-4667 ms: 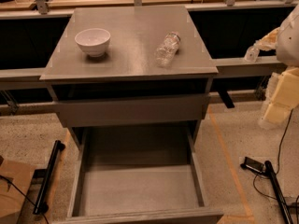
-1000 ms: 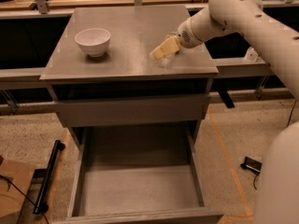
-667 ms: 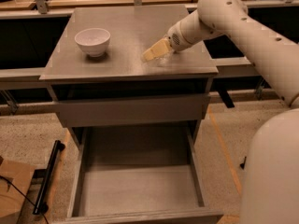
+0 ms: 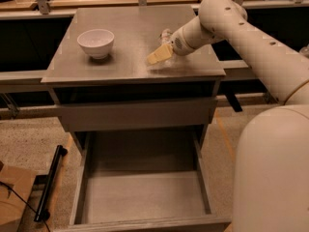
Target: Place water bottle into middle drawer
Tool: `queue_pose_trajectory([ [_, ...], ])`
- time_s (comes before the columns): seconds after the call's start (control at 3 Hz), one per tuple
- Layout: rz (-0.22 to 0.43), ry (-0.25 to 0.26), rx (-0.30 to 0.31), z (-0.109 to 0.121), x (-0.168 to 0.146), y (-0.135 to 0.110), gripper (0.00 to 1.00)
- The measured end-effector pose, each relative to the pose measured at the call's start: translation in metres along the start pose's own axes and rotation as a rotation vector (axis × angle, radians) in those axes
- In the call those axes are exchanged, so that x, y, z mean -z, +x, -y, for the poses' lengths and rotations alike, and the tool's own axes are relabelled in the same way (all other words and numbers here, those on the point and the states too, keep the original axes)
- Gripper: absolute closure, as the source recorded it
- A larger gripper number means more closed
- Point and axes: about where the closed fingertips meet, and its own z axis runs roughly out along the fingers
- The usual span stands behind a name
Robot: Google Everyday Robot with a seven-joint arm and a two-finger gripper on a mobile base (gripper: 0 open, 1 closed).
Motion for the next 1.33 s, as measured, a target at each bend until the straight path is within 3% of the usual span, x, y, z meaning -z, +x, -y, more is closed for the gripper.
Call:
queue_pose_trajectory([
  [0.33, -0.003, 0.026, 0.014, 0.004, 0.005, -0.003, 0.38],
  [1.0, -0.017, 0.088, 0.114, 0.000, 0.024, -0.017, 0.85],
  [1.33, -0.020, 0.110, 0.153, -0.003, 0.034, -0.019, 1.00],
])
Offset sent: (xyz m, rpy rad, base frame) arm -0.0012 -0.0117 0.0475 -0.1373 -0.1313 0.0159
